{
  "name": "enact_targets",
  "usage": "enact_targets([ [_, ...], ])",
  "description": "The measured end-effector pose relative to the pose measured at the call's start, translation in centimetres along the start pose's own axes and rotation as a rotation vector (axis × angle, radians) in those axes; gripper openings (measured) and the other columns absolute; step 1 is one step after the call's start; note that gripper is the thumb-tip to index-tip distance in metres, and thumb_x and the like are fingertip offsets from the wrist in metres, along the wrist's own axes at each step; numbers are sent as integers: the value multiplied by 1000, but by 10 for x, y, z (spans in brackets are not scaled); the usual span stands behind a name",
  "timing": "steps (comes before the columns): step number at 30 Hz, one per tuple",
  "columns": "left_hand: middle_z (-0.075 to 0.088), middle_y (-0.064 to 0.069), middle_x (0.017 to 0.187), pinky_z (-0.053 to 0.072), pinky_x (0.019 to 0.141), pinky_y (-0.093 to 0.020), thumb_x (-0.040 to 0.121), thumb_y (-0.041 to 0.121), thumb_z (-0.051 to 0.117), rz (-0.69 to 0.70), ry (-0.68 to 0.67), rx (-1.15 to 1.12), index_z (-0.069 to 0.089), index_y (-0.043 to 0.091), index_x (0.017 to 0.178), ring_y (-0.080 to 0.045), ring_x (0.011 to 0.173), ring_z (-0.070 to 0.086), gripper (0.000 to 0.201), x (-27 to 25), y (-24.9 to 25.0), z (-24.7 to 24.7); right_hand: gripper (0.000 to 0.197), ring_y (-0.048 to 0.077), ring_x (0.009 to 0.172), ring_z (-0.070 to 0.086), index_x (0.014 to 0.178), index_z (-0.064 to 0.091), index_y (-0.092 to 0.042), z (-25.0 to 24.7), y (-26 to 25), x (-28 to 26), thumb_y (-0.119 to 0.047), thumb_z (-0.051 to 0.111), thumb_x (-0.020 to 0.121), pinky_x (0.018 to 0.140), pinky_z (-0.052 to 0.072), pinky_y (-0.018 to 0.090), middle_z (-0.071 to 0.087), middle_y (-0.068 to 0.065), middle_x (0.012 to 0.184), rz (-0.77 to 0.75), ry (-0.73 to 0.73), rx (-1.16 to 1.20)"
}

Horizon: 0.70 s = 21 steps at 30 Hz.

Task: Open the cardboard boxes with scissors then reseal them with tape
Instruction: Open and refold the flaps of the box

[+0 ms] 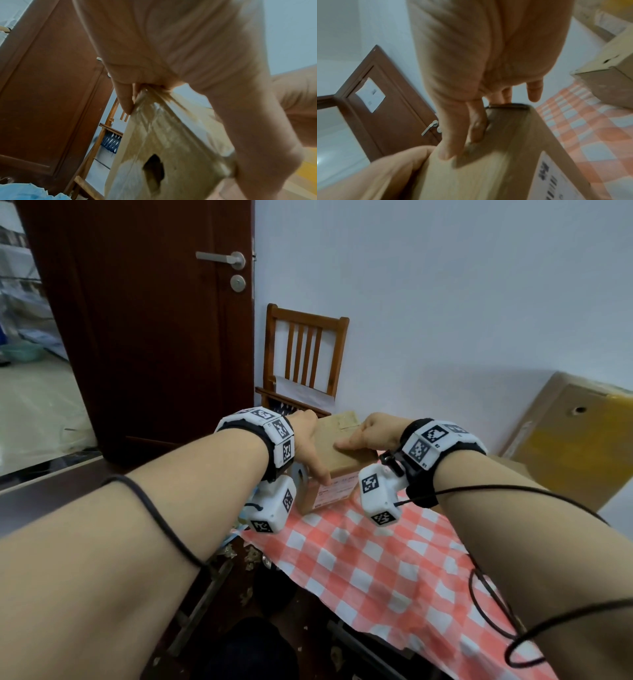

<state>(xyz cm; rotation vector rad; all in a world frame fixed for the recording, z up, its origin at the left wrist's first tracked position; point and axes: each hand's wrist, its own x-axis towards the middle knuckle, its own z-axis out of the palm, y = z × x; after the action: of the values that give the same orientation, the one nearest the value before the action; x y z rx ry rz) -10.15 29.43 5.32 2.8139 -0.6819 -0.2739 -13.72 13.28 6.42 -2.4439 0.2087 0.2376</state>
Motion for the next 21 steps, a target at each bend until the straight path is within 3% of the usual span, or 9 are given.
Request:
enact_targets([
  [2, 55, -1, 108, 55, 86, -39, 38, 53, 91, 9, -2, -35, 41, 13, 119, -20, 97, 59, 103, 1, -1, 1, 26, 24, 97, 65, 88, 70, -10, -1, 4, 2, -34, 75, 80, 92, 51, 36, 70, 7, 97, 19, -2, 35],
  [5, 55, -1, 109, 55, 86, -40, 38, 53, 91, 32, -6, -49, 40, 12, 122, -20, 98, 59, 107, 1, 0, 3, 31, 28, 96, 67, 85, 74, -10, -2, 10, 4, -37, 81, 72, 92, 52, 45, 73, 10, 95, 30, 22, 3],
  [7, 55, 0, 109, 54, 87, -40, 42, 52, 91, 26, -16, -56, 39, 12, 124, -20, 98, 58, 105, 0, -1, 2, 35, 28, 95, 67, 86, 74, -11, 0, 11, 8, -41, 82, 68, 91, 53, 46, 73, 9, 94, 40, 63, -16],
  [9, 55, 0, 108, 54, 86, -37, 48, 51, 90, 16, -11, -60, 38, 12, 124, -19, 97, 58, 100, -2, -3, 0, 31, 27, 96, 66, 89, 73, -10, 4, 6, 8, -37, 78, 75, 92, 52, 43, 71, 9, 96, 23, 95, -19],
  [12, 54, 2, 101, 53, 80, -31, 55, 49, 88, 10, -5, -87, 40, 11, 122, -16, 92, 57, 91, -3, -7, -1, 33, 23, 103, 61, 96, 72, -12, 6, 0, 11, -42, 70, 82, 96, 48, 40, 69, 7, 102, -21, 147, -166],
  [16, 53, 6, 92, 45, 66, -22, 61, 44, 87, -3, 0, -121, 40, 14, 107, -9, 79, 53, 72, -2, -12, -2, 35, 21, 115, 48, 98, 73, -17, 9, -16, 8, -49, 62, 86, 100, 43, 36, 64, 4, 109, -89, 214, -450],
  [19, 49, 9, 88, 44, 66, -21, 62, 42, 87, 13, 8, -130, 36, 16, 108, -10, 81, 52, 73, -3, -14, -1, 25, 17, 99, 57, 86, 70, -14, 4, -17, 5, -39, 68, 85, 88, 50, 31, 66, 2, 95, -88, 116, -326],
  [21, 49, 7, 93, 46, 66, -20, 63, 41, 87, 21, 6, -136, 37, 14, 113, -9, 83, 52, 76, -3, -14, -1, 14, 10, 75, 61, 77, 69, -11, -2, -13, 1, -23, 72, 84, 65, 52, 19, 68, -4, 72, -69, -12, -89],
])
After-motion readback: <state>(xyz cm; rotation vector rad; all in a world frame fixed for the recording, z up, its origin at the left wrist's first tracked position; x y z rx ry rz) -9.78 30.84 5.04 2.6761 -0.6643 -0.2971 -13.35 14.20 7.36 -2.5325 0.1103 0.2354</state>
